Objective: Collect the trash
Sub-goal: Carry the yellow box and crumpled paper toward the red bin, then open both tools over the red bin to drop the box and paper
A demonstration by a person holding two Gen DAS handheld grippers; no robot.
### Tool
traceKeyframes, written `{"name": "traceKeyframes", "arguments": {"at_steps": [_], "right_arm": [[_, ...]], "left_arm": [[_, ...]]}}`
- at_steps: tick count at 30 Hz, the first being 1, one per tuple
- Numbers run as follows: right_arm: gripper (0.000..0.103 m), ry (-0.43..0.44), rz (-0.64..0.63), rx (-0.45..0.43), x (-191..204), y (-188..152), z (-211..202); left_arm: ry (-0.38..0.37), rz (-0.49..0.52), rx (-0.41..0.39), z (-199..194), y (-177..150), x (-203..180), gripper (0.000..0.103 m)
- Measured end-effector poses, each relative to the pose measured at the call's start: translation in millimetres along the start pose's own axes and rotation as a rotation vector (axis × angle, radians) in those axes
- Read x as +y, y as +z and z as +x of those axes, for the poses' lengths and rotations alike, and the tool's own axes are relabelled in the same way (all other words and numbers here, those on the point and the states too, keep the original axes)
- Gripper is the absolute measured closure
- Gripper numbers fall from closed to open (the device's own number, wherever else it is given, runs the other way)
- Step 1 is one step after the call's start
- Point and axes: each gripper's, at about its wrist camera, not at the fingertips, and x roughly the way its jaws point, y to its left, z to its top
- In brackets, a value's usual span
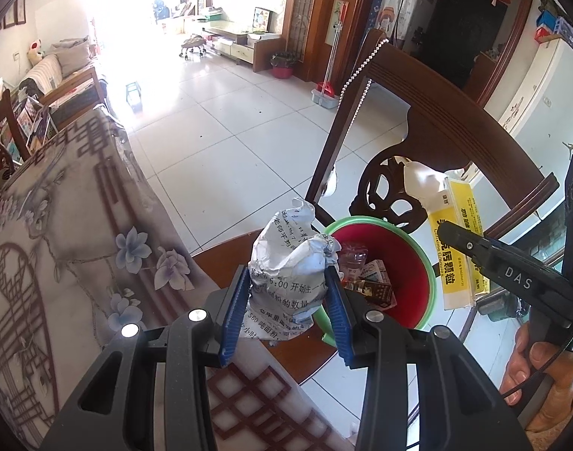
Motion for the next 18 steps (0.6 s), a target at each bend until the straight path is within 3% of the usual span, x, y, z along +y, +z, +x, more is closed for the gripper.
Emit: {"name": "traceKeyframes", "arguments": {"at_steps": [11, 13, 14, 15, 18], "right_arm": [[0.062, -0.042, 0.022, 0.07, -15.3, -2.3, 28.0], [0.052, -0.046, 0.018, 0.079, -16.6, -1.5, 31.7], [0.039, -0.058, 0.021, 0.07, -17.4, -1.0, 30.8], [0.034, -0.065, 0.024, 0.055, -18.2, -0.8, 28.4], [0.034, -0.076, 0.027, 0.038, -20.5, 2.0, 22.4]], "left_arm": [[0.003, 0.008, 0.028, 15.9, 4.6, -4.0, 0.065], [0.003, 0.011, 0.037, 20.3, 5.6, -5.7, 0.065], [0.004, 0.015, 0.042, 23.9, 5.9, -7.3, 0.065], [0.004, 0.019, 0.044, 26.2, 6.0, -8.9, 0.065], [0.008, 0.054, 0.066, 41.3, 5.5, -18.6, 0.065]]}}
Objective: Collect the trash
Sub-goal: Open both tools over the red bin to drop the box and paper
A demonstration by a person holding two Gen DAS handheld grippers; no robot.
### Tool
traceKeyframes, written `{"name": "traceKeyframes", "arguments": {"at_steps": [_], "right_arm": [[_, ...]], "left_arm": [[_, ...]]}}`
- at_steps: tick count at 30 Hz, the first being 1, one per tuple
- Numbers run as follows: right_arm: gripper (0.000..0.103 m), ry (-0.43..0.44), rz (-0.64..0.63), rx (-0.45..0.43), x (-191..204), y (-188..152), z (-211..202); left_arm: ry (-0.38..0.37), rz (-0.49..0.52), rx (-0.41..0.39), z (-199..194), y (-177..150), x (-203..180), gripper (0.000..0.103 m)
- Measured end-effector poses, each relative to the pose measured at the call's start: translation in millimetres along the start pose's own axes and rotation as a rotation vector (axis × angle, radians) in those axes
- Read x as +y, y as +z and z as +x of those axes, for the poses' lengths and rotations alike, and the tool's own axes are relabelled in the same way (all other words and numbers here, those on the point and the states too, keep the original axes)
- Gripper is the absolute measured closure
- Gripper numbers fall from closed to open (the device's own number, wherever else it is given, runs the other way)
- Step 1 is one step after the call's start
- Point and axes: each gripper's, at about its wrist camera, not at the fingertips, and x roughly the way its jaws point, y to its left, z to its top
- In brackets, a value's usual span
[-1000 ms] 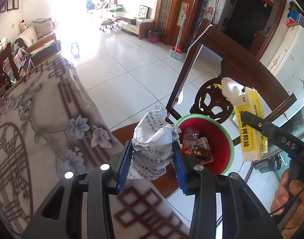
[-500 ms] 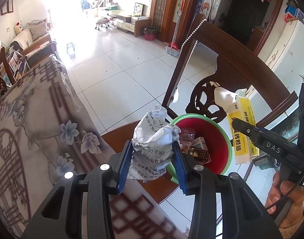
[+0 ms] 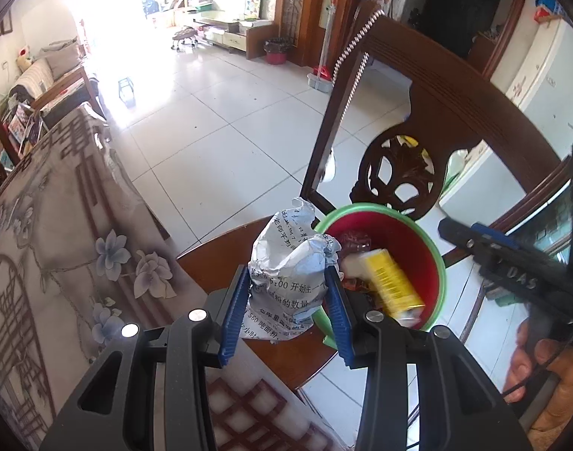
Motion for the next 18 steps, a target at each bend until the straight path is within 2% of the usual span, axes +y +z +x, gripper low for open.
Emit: {"name": "traceKeyframes", "arguments": {"at_steps": [6, 18], "right_arm": [[0.028, -0.03, 0.028, -0.019, -10.5, 2.3, -11.4], [0.025, -0.068, 0.074, -0.08, -31.7, 9.2, -43.2]], "left_arm": [[-0.015, 0.045, 0.028, 25.0, 5.6, -22.3, 0.065], [-0.075, 0.13, 0.112, 61.5, 9.5, -60.3, 0.065]]}}
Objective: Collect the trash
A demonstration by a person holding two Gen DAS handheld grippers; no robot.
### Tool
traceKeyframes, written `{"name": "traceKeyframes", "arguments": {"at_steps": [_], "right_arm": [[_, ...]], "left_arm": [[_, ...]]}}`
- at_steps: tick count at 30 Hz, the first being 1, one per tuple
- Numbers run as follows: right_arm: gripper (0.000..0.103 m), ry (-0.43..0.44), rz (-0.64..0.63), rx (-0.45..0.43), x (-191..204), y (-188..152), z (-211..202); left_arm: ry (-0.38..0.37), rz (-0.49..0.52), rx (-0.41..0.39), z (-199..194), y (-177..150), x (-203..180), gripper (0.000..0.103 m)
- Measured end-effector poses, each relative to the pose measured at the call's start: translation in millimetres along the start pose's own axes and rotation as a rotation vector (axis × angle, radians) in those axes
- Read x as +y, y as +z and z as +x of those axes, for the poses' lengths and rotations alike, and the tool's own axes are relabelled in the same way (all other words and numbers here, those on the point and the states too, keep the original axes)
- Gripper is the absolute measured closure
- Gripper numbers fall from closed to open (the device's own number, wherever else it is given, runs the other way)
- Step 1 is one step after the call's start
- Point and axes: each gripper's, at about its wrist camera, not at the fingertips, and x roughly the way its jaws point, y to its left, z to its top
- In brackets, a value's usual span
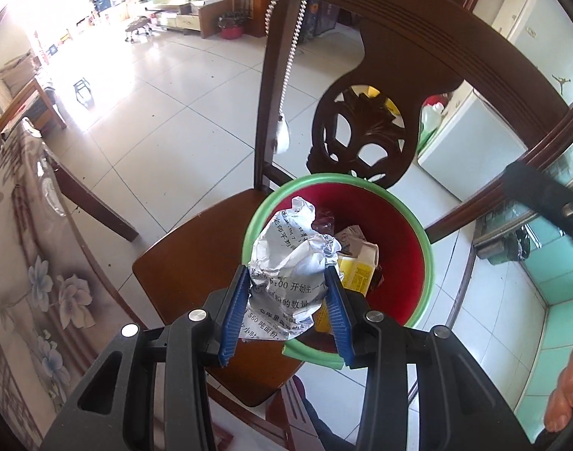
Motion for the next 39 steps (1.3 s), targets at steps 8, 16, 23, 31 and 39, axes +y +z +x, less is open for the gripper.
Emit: {"name": "traceKeyframes", "arguments": {"at_steps": [8, 16, 23, 31, 39], "right_arm": [[0.023, -0.008, -0.004, -0.055, -0.2, 8.0, -25.0], [0.022, -0.024, 0.0, -0.068, 2.5, 3.3, -34.3], [0.022, -0.002, -0.022, -0.079, 27.4, -2.6, -39.5], [0.02, 0.03, -0.074, -0.094, 91.4, -22.0, -48.5], [0.017, 0.078, -0.18, -0.119, 187.1, -48.8, -67.5]], "left_arm": [[-0.017, 0.043, 0.047, 17.7, 4.4, -16.6, 0.057], [-0.006, 0.059, -0.009, -0.4, 0.6, -20.2, 0.037], [-0.001, 0.014, -0.047, -28.5, -13.3, 4.2, 0.032], [0.015, -0.082, -0.117, -78.3, -47.4, 72.8, 0.031], [0.133, -0.179, -0.273, -157.8, -101.2, 160.6, 0.03]]}}
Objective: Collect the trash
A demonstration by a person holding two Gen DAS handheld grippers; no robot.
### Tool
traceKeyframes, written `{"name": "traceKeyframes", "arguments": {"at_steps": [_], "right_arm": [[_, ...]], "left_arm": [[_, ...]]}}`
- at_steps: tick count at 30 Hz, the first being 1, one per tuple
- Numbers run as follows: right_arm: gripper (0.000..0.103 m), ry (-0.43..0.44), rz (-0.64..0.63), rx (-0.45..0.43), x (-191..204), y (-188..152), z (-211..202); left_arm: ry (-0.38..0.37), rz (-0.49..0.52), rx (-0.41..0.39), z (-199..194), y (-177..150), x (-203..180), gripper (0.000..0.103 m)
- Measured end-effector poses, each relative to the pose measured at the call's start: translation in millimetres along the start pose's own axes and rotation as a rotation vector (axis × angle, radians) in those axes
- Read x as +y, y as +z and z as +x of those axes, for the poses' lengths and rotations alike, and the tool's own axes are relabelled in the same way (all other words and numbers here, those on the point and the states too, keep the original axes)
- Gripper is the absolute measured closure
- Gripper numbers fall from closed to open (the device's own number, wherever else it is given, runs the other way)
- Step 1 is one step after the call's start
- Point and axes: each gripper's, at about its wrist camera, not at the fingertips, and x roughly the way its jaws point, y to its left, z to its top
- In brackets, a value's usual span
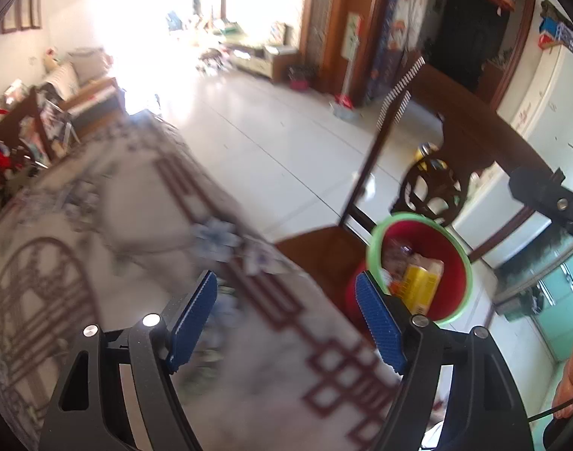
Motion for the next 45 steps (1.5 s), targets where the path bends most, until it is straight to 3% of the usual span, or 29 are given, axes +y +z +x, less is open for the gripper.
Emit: {"name": "traceKeyframes", "arguments": {"at_steps": [2, 6, 12, 17, 22, 25, 29, 34, 38, 42, 45], "right_arm": [[0.017, 0.019, -0.029, -0.013, 29.8, -3.1, -6.9], [0.015, 0.056, -0.088, -0.043, 87.2, -9.9, -21.0], [0.006, 0.08, -0.167, -0.115, 153.4, -22.7, -45.2], [0.005, 0.079, -0.19, -0.24, 189.4, -35.4, -74.3], [0.005, 0.115, -0.157, -0.403, 209.0, -49.2, -106.2], [0.005, 0.094, -0.146, -0.458, 217.8, -58.6, -117.0], [0.005, 0.105, -0.122, -0.469, 225.8, -66.0, -123.0], [0.005, 0.082, -0.187, -0.467, 243.2, -73.8, -127.6], [0.005, 0.086, -0.21, -0.455, 251.0, -78.7, -131.9], [0.005, 0.099, -0.18, -0.37, 247.2, -81.9, -124.3], [0.005, 0.064, -0.16, -0.388, 241.7, -86.5, -127.1]], "left_arm": [[0.034, -0.012, -0.067, -27.3, -4.0, 24.2, 0.024], [0.083, -0.06, -0.186, -74.3, -14.8, 72.5, 0.021], [0.143, -0.128, -0.305, -127.6, -38.8, 131.8, 0.011], [0.186, -0.182, -0.402, -167.7, -54.1, 158.4, 0.008], [0.29, -0.222, -0.516, -205.3, -69.6, 169.2, 0.008], [0.293, -0.216, -0.583, -225.7, -79.4, 168.2, 0.008], [0.264, -0.232, -0.586, -242.4, -90.6, 175.1, 0.008], [0.411, -0.245, -0.688, -263.3, -114.4, 179.3, 0.008], [0.36, -0.27, -0.65, -271.7, -119.0, 182.8, 0.008], [0.364, -0.298, -0.616, -268.6, -124.2, 183.0, 0.008], [0.33, -0.316, -0.585, -265.3, -124.5, 186.2, 0.008]]}}
